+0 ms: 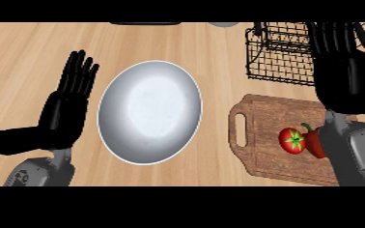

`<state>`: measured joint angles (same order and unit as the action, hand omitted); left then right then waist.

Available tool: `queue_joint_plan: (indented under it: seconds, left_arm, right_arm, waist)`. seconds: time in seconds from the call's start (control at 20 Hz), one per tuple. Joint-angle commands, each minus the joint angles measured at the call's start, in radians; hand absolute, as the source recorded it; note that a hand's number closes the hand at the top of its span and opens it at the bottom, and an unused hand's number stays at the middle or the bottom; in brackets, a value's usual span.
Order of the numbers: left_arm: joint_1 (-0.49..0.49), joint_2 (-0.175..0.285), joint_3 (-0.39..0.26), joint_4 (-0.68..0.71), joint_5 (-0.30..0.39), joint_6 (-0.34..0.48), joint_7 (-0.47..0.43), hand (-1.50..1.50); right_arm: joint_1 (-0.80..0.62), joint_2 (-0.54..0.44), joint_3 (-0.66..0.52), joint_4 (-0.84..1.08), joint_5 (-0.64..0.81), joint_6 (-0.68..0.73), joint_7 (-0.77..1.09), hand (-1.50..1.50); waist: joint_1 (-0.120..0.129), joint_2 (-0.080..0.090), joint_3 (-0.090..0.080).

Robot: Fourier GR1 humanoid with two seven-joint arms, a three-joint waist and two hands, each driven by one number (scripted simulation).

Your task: Pick the tomato from the cutting board and place it in the tiered basket

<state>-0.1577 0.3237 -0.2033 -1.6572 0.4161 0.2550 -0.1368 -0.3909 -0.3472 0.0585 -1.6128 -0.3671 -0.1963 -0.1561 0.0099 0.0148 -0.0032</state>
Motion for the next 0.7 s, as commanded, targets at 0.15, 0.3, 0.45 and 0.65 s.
queue_joint_plan:
  seconds: [0.15, 0.3, 0.45, 0.65]
  left_arm:
    - [0.009, 0.029, -0.081, 0.1, -0.094, -0.035, 0.053, 0.0]
    - [0.031, 0.061, -0.108, 0.15, -0.089, -0.095, 0.072, 0.0]
    - [0.037, 0.038, -0.13, 0.198, -0.112, -0.106, 0.041, 0.0]
    - [0.03, 0.008, -0.14, 0.238, -0.13, -0.105, 0.035, 0.0]
  right_arm:
    - [0.041, 0.05, 0.066, 0.185, 0.109, -0.115, 0.122, -1.5]
    - [0.093, -0.087, 0.113, 0.304, 0.331, -0.224, 0.187, -1.5]
    - [0.082, 0.178, 0.096, 0.298, 0.183, -0.291, 0.133, -1.5]
    - [0.078, 0.135, 0.136, 0.256, 0.3, -0.318, 0.072, -1.5]
  waist:
    - [-0.007, -0.006, 0.003]
    - [-0.018, 0.023, -0.01]
    - [-0.001, 0.001, 0.003]
    - [-0.019, -0.012, 0.002]
